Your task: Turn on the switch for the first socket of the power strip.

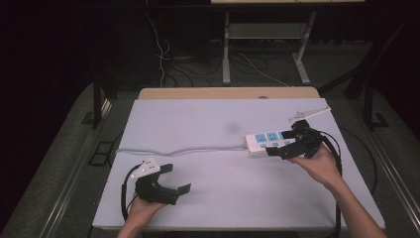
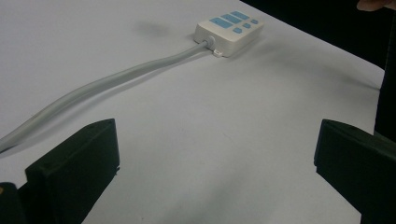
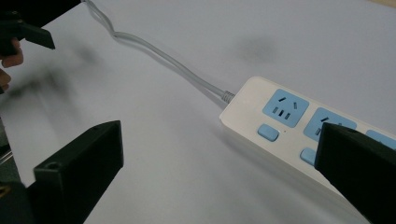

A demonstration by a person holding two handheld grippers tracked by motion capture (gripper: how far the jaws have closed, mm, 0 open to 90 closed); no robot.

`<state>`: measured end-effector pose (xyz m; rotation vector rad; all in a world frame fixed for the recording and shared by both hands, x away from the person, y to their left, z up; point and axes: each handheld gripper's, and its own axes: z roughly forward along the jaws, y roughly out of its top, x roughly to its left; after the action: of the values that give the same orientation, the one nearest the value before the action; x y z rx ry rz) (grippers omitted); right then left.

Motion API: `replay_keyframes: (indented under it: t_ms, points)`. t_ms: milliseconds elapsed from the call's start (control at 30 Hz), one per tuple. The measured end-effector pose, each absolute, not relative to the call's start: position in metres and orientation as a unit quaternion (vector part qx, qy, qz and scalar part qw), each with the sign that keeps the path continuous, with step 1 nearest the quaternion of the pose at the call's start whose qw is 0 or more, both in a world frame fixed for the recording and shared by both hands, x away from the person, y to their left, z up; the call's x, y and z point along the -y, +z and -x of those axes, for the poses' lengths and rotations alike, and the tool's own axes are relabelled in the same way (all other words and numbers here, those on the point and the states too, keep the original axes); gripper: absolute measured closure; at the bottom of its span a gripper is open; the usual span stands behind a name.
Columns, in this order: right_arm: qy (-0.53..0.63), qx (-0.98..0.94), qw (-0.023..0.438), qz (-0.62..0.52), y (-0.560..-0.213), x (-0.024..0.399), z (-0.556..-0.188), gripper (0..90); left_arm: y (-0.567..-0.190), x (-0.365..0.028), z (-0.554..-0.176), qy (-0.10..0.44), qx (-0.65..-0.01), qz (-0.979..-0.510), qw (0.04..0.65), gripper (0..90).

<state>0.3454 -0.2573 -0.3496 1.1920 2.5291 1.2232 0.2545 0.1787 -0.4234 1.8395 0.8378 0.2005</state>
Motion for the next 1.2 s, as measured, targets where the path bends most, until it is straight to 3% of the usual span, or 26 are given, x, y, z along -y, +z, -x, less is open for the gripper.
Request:
replay_keyframes:
  t_ms: [933, 1200]
  points:
    - [0.386, -0.817, 0.031, -0.426, -0.373, 0.252, -0.380, 0.9, -0.423, -0.179, -0.255, 0.084, -0.350, -0.771, 0.526, 0.0]
    - [0.394, -0.808, 0.020, -0.438, -0.381, 0.254, -0.388, 24.8, -0.423, -0.179, -0.255, 0.085, -0.350, -0.770, 0.526, 0.0]
